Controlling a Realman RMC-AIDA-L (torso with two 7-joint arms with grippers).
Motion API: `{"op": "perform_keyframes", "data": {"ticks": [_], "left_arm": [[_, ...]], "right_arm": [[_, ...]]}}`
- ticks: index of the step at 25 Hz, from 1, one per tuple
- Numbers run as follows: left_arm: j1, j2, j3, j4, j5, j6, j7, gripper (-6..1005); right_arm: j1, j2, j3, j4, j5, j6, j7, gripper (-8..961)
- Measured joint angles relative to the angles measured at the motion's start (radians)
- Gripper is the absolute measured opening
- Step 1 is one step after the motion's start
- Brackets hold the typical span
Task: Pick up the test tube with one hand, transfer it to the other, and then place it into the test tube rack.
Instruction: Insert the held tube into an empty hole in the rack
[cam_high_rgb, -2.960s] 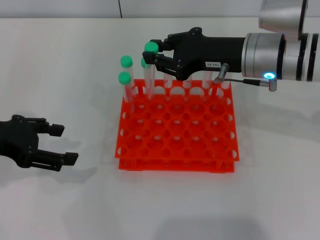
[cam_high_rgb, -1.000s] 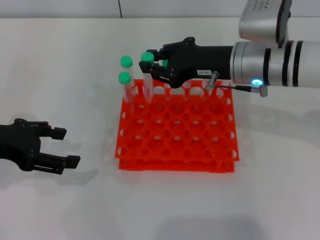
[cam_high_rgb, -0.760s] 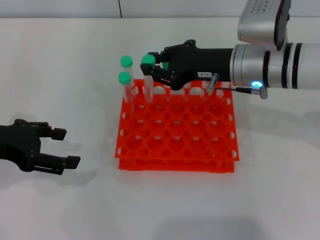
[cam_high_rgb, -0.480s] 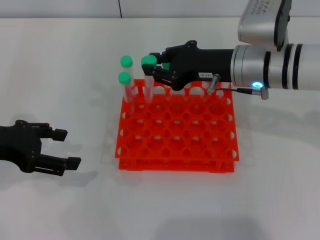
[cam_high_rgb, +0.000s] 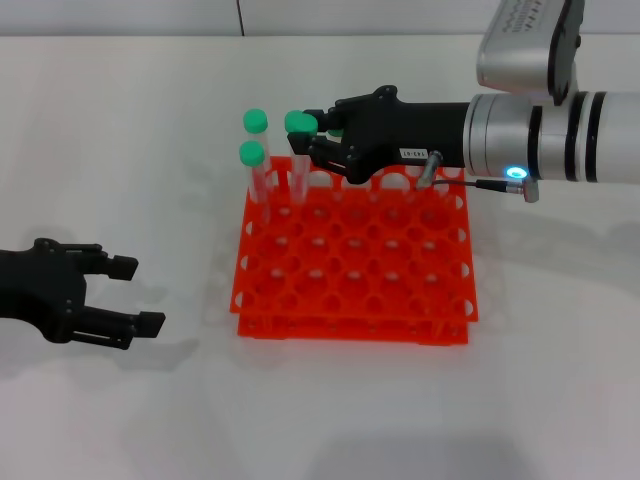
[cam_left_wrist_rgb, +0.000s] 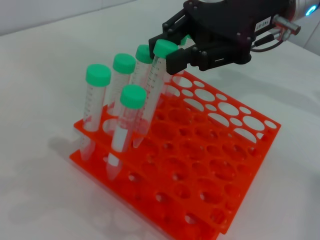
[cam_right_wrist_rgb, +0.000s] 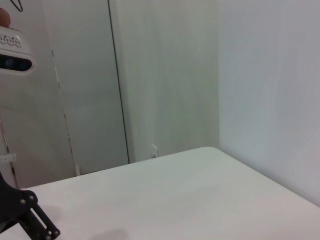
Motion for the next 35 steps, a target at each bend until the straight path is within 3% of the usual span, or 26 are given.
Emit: {"op": "perform_keyframes", "data": {"ticks": [35], "left_arm": [[0.0,0.0,0.0,0.0,0.0,-0.004,0.0,893]], "right_arm": [[0.007,0.0,-0.009,0.017,0.001,0.005,0.008,264]]}}
